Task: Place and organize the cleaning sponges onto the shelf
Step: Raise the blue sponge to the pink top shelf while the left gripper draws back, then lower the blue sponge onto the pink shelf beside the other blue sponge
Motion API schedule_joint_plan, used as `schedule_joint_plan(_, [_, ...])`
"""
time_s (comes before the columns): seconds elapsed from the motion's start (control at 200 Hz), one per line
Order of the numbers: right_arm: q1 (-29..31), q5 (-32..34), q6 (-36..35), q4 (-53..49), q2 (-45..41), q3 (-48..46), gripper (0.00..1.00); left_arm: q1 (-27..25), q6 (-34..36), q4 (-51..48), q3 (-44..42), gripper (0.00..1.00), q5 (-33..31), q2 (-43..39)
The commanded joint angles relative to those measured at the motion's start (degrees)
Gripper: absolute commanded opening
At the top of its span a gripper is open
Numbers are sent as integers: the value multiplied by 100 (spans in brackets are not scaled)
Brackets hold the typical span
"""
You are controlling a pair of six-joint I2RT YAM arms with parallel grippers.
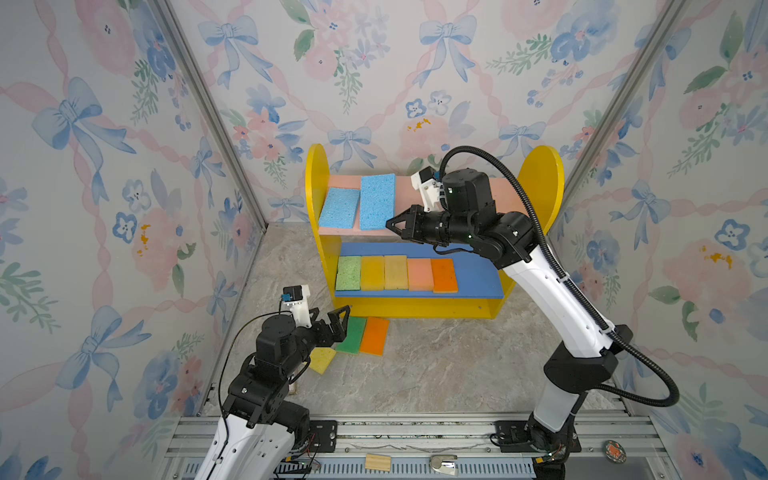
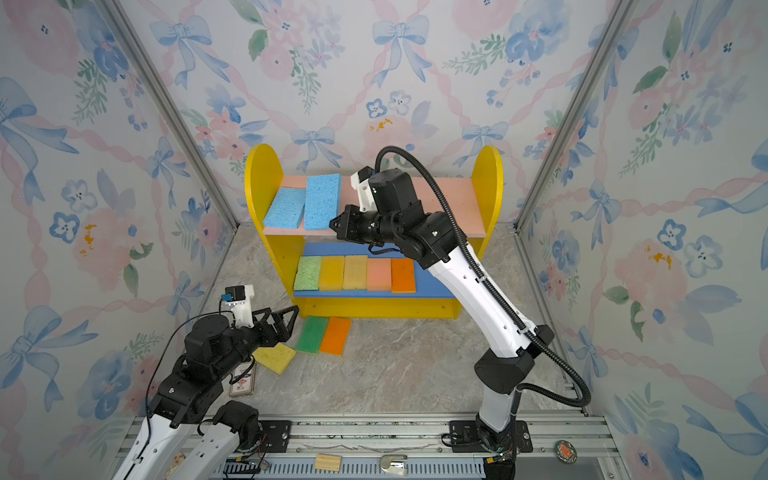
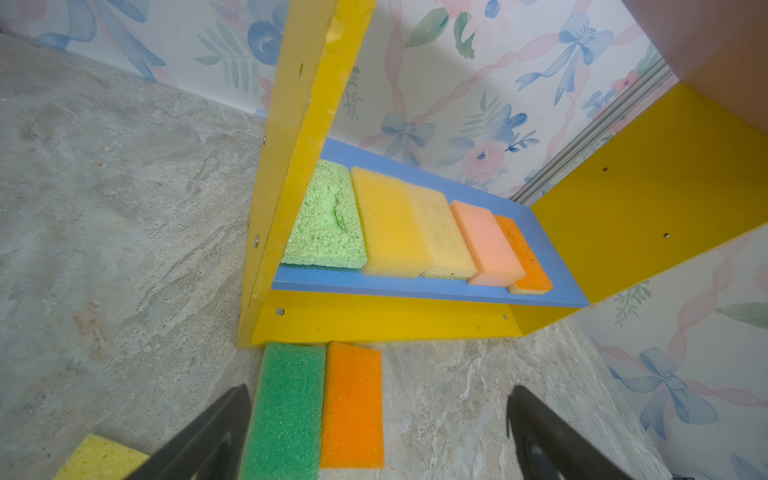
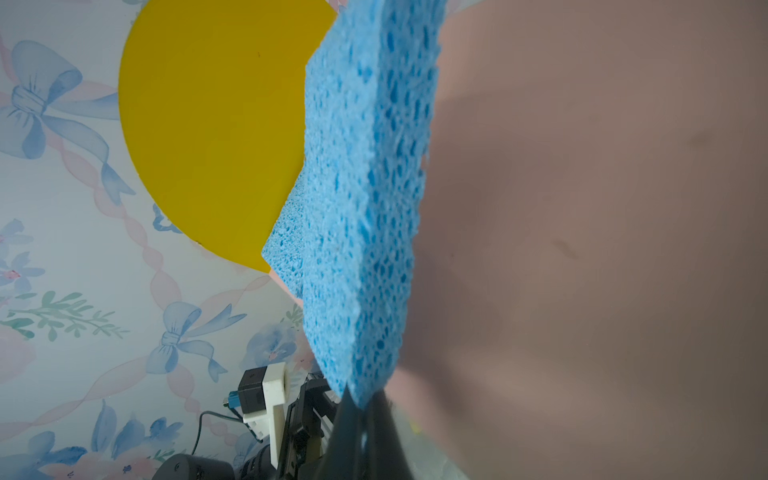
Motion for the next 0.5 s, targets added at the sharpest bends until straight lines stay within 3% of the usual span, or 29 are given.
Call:
schedule_joint_plan(0.0, [-93,-170,83,-208,228,385,4,-30,119,7,-54,98,19,-64])
schedule_joint_plan(0.14, [-105,-216,99,-140,289,389,29,-38,118,12,-51,98,27,-55])
schedule_joint_plan(0.215, [-92,-72,56,-125,159,234,35,-45,115,7,-44,98,27,-52])
schedule_joint_plan(0.375, [-64,2,78,194,-248,-356,37,-39,116,13,-37,98,26,-29])
schedule_joint_plan(0.495, [-58,70,32,122,-378,-443,48,-36,120,18,-45,98,34,-30])
